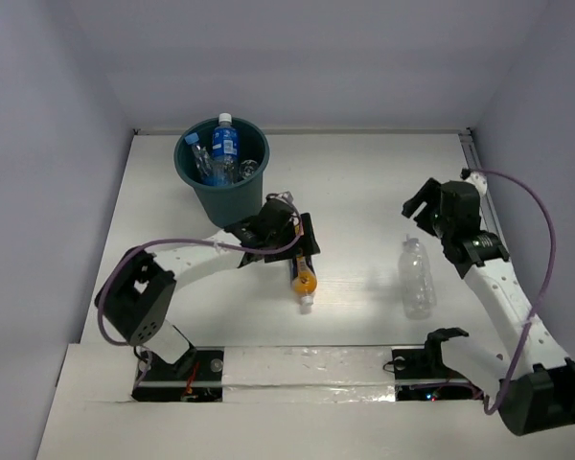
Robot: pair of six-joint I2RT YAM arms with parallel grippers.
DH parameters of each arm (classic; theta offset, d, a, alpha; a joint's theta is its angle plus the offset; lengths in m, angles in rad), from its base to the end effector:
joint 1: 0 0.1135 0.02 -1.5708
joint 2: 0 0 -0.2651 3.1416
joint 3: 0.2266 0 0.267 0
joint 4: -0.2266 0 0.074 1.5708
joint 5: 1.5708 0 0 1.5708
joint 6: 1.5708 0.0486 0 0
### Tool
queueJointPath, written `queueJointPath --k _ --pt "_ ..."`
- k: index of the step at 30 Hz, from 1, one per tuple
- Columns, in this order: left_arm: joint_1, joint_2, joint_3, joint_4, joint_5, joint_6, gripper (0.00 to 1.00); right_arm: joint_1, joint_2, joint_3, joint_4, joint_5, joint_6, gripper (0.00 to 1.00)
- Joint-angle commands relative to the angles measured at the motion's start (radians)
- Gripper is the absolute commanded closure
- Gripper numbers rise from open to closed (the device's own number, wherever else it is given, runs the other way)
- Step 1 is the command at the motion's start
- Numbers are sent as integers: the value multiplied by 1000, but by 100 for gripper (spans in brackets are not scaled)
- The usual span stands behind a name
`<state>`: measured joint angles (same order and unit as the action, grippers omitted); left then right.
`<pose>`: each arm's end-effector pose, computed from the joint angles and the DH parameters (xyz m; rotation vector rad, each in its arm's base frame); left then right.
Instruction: Put the plastic bottles in the bin
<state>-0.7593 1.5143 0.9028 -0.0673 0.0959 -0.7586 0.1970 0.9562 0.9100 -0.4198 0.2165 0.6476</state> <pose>0.2490 -0.2428 0.2011 0.0562 2.4127 -0.8779 0.2358 0.0364 0.3234 0.5874 1.9528 0.3123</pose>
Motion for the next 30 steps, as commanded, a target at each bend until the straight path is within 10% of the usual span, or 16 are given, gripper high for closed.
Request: queueJointPath --k 1,7,17,25,30 --pt "-3 75 71 -11 -67 67 3 -60 32 -71 -119 -72 -49 12" --pt "-3 219 145 -5 -168 136 9 -145 218 -83 -151 -132 -132 0" --pt "-3 198 53 112 -101 105 52 -174 436 -40 -235 -135 -218 8" --pt "-3 -61 85 29 -61 128 60 -174 489 -26 -226 -255 -240 43" --pt "40 -175 382 -169 -176 200 60 -174 371 0 -176 -342 -198 53"
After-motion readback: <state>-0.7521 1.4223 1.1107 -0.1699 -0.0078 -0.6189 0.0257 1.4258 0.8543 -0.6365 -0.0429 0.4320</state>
